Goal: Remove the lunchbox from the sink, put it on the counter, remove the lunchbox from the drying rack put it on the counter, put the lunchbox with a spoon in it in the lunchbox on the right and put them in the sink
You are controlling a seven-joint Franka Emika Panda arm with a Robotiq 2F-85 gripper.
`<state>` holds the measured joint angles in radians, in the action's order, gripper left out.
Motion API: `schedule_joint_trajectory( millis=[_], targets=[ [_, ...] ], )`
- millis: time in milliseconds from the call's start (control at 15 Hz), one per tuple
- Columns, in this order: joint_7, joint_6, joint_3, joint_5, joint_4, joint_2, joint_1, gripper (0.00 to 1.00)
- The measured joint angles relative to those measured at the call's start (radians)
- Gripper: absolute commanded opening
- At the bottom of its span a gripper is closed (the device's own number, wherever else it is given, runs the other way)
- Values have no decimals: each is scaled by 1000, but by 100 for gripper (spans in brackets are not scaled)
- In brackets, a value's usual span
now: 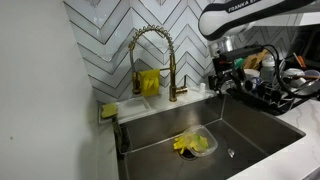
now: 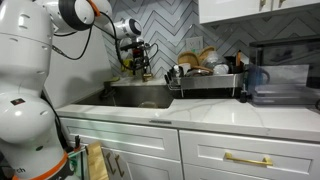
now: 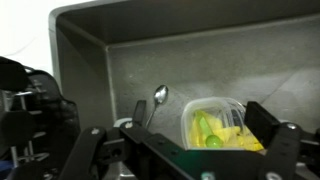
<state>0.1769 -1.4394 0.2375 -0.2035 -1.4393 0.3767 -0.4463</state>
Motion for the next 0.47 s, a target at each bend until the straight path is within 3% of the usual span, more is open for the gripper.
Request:
schedule_joint_trajectory(
  millis=[467],
  targets=[
    [-1, 55, 14, -127, -1, -94, -29, 100]
  ],
)
